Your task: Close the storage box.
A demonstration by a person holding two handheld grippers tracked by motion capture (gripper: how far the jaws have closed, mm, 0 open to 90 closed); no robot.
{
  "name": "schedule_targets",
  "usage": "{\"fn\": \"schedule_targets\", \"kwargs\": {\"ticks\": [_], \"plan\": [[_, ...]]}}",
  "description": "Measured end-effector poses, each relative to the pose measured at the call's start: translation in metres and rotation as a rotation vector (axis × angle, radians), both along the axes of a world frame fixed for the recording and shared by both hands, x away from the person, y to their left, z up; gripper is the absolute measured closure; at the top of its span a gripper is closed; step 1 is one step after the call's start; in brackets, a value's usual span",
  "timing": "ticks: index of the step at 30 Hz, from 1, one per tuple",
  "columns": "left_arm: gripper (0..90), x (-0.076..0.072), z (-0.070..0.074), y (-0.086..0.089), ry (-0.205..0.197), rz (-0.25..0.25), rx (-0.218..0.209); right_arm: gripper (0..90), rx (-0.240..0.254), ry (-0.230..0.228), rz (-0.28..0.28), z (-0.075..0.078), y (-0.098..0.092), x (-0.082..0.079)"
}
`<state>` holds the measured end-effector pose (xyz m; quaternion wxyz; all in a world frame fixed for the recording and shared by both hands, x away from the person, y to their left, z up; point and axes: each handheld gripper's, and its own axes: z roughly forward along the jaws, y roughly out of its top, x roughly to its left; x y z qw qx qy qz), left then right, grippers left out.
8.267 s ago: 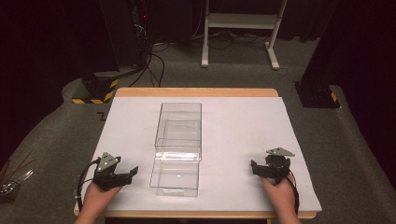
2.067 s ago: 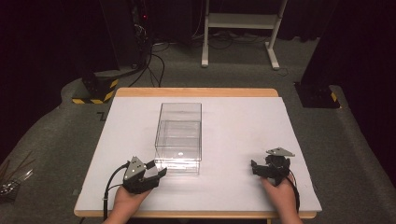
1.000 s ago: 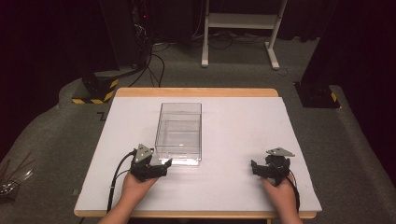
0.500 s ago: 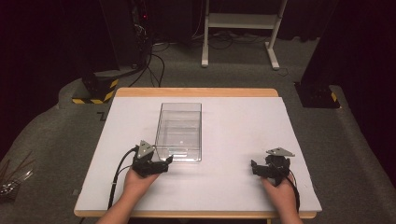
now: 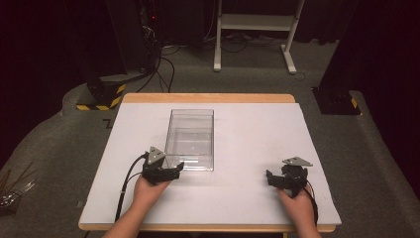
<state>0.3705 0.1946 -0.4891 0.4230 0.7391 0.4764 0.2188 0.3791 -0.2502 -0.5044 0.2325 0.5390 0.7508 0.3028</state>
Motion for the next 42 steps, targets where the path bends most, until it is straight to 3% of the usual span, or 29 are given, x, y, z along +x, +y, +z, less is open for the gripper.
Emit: {"fn": "schedule_targets", "kwargs": {"ticks": [15, 23, 33, 42], "plan": [[30.4, 0.006, -0.002, 0.002, 0.008, 0.040, -0.026, 9.7, 0.000, 0.000, 0.000, 0.000, 0.000, 0.000], [33.1, 0.005, -0.002, 0.001, 0.015, 0.038, -0.031, 9.7, 0.000, 0.000, 0.000, 0.000, 0.000, 0.000], [25.5, -0.003, 0.002, 0.003, 0.011, 0.001, -0.020, 9.7, 0.000, 0.000, 0.000, 0.000, 0.000, 0.000], [24.8, -0.011, 0.005, 0.011, 0.009, -0.011, -0.045, 9.7, 0.000, 0.000, 0.000, 0.000, 0.000, 0.000]]}}
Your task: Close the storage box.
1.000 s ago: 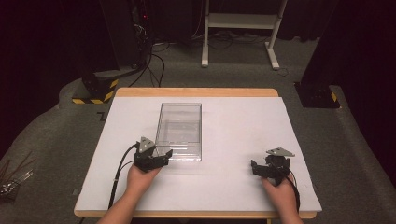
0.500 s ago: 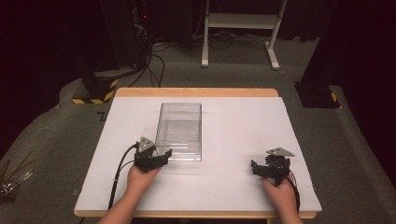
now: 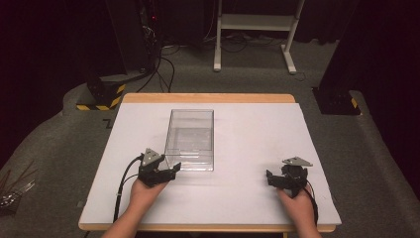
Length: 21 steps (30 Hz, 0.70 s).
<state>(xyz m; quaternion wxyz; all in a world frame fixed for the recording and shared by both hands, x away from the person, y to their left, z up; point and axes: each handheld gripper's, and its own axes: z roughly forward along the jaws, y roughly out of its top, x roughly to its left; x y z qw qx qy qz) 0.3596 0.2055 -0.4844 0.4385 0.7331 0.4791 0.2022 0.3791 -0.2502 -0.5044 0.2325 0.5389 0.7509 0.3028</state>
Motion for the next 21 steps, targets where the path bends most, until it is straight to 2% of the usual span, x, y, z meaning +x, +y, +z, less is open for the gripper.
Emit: {"fn": "schedule_targets", "kwargs": {"ticks": [6, 13, 21], "plan": [[25.4, -0.006, 0.000, 0.007, -0.001, -0.005, -0.016, 9.7, 0.000, 0.000, 0.000, 0.000, 0.000, 0.000], [25.6, -0.015, -0.002, 0.020, 0.004, -0.004, -0.007, 9.7, -0.001, 0.000, -0.001, 0.000, 0.000, 0.000], [25.6, -0.028, -0.008, 0.059, 0.030, 0.040, 0.023, 9.7, -0.001, -0.001, -0.001, 0.000, 0.000, 0.000]]}}
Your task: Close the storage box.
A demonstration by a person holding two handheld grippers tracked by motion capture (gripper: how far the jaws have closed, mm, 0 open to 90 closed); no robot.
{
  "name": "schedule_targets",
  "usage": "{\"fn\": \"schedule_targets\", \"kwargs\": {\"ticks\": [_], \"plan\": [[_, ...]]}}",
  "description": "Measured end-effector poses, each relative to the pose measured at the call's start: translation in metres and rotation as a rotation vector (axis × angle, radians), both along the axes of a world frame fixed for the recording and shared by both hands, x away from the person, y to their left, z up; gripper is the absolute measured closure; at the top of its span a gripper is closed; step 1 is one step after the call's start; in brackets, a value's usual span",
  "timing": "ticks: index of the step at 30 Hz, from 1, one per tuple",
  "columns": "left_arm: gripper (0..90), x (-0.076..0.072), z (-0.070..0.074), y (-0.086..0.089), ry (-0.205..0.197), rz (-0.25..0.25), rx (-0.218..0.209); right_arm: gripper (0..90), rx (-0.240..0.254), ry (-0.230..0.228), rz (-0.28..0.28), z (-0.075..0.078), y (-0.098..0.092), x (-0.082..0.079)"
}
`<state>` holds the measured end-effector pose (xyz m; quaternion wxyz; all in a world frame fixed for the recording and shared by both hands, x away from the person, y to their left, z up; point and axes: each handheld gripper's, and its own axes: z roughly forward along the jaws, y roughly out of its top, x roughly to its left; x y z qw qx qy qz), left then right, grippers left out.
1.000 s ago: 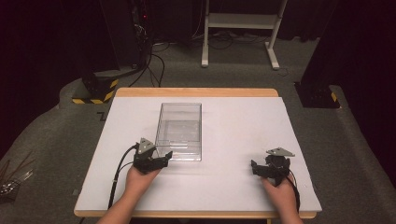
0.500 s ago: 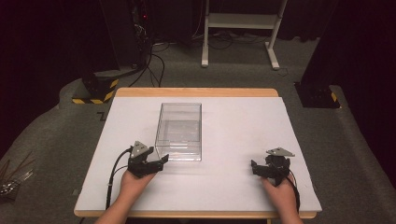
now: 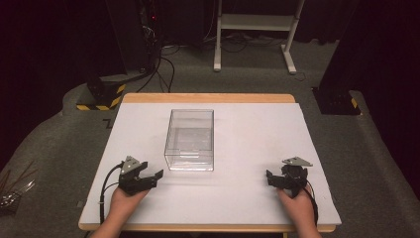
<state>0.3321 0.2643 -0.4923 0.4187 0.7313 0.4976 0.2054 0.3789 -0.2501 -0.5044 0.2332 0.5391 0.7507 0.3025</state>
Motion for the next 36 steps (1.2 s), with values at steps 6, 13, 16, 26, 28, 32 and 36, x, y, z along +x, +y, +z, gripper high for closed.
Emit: {"fn": "schedule_targets", "kwargs": {"ticks": [6, 13, 16, 26, 28, 32, 36], "plan": [[23.9, -0.010, -0.008, 0.032, 0.045, 0.050, 0.032, 9.8, -0.002, -0.002, 0.002, 0.000, 0.000, 0.000], [21.1, -0.005, -0.015, 0.047, 0.081, 0.113, 0.180, 9.8, -0.004, -0.001, 0.002, 0.000, 0.000, 0.000], [18.8, -0.005, -0.016, 0.046, 0.079, 0.117, 0.175, 9.8, -0.002, -0.002, 0.002, 0.000, 0.000, 0.000], [19.2, -0.005, -0.016, 0.047, 0.080, 0.116, 0.161, 10.0, 0.001, -0.001, -0.001, 0.000, 0.000, 0.000], [19.1, -0.005, -0.016, 0.047, 0.080, 0.117, 0.160, 10.0, -0.001, -0.003, 0.000, 0.000, 0.000, 0.000], [18.7, -0.005, -0.016, 0.047, 0.083, 0.114, 0.160, 10.1, -0.003, -0.001, -0.003, 0.000, 0.000, -0.001], [17.3, -0.004, -0.016, 0.047, 0.085, 0.106, 0.164, 10.1, -0.003, -0.001, -0.003, 0.000, 0.000, -0.001]]}}
